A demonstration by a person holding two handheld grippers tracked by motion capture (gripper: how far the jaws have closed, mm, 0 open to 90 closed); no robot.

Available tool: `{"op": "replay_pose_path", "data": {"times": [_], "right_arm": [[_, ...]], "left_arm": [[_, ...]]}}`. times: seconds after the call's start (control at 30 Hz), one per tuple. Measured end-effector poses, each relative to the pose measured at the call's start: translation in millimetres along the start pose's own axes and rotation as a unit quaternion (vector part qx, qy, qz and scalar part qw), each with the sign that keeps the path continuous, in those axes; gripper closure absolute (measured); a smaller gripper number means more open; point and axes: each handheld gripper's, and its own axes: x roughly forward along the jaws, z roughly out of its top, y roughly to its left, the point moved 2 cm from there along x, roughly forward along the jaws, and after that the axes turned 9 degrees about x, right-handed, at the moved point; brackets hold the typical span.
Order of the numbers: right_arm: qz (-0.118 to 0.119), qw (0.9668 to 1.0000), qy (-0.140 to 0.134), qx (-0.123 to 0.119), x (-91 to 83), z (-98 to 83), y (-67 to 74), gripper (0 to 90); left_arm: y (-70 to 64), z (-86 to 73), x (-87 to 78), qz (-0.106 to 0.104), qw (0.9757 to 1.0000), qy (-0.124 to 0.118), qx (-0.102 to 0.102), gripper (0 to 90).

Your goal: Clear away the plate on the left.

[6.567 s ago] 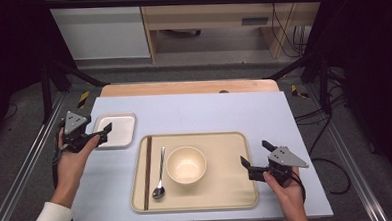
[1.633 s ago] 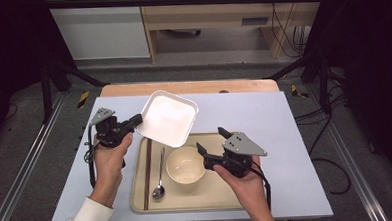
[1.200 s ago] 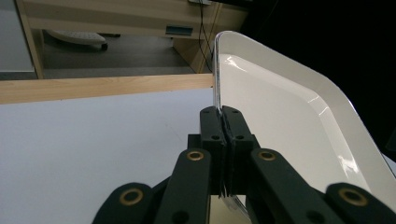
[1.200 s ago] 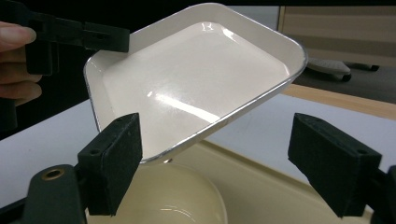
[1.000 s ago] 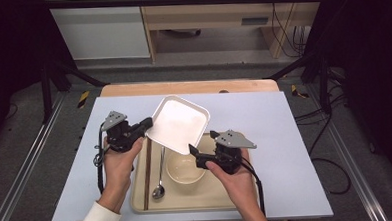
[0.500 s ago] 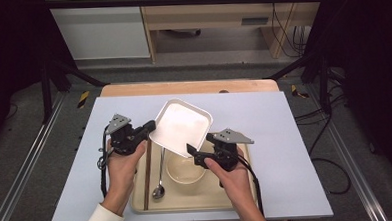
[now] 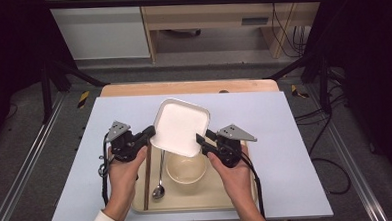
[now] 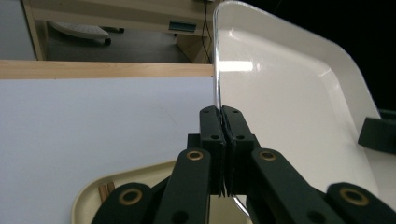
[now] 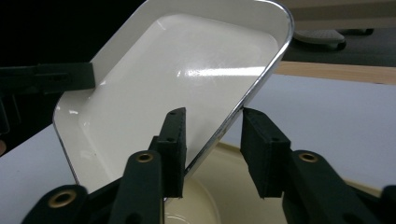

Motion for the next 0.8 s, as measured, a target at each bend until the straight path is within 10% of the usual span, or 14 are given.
{"op": "replay_pose_path", "data": {"times": [0.43,0.8], "right_arm": [[-0.02,0.9993,-0.018,0.026,-5.0,14.9,-9.9,86.5],[-0.034,0.9991,-0.006,0.024,-8.7,27.8,-21.5,89.3]], "left_arm": [[-17.4,-15.7,2.6,-0.023,0.9996,0.016,0.007,86.5],[-35.6,-11.4,-1.4,-0.045,0.9981,-0.023,0.035,76.2]]}}
